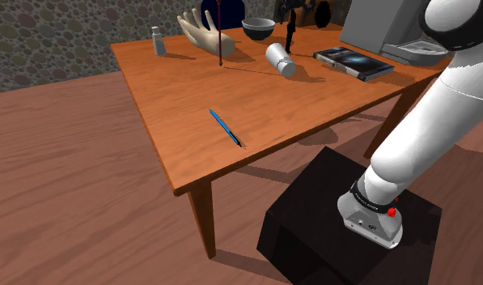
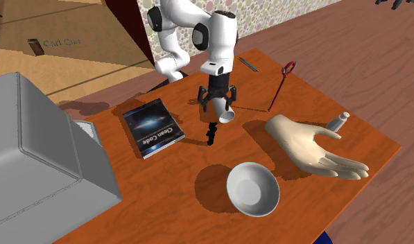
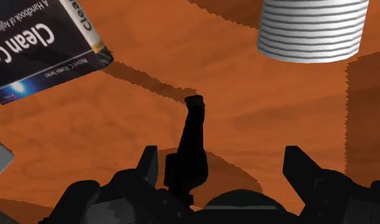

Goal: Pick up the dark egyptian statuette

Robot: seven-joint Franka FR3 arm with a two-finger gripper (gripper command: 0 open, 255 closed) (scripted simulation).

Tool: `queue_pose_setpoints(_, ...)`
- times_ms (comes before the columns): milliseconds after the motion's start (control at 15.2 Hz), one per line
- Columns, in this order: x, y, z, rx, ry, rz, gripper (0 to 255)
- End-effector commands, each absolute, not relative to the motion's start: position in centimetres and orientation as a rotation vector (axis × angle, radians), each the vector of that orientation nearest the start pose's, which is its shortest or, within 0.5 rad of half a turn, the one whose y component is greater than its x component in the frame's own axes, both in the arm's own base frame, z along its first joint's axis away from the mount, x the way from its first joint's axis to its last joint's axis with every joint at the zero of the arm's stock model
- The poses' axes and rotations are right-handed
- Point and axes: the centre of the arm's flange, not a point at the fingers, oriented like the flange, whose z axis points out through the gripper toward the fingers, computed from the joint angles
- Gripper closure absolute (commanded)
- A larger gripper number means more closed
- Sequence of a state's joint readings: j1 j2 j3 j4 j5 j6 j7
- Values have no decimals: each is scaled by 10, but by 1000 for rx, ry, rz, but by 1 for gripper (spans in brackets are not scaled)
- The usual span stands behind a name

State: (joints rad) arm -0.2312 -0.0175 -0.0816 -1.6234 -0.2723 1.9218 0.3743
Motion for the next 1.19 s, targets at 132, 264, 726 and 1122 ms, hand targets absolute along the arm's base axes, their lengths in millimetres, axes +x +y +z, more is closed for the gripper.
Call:
queue_pose_setpoints(132, 570, -229, 667, -3169, 1192, -631, 0)
queue_pose_setpoints(264, 580, -245, 678, -3157, 1264, -672, 0)
queue_pose_setpoints(726, 583, -250, 650, -3153, 1287, -685, 0)
queue_pose_setpoints(1122, 582, -250, 642, -3153, 1288, -685, 255)
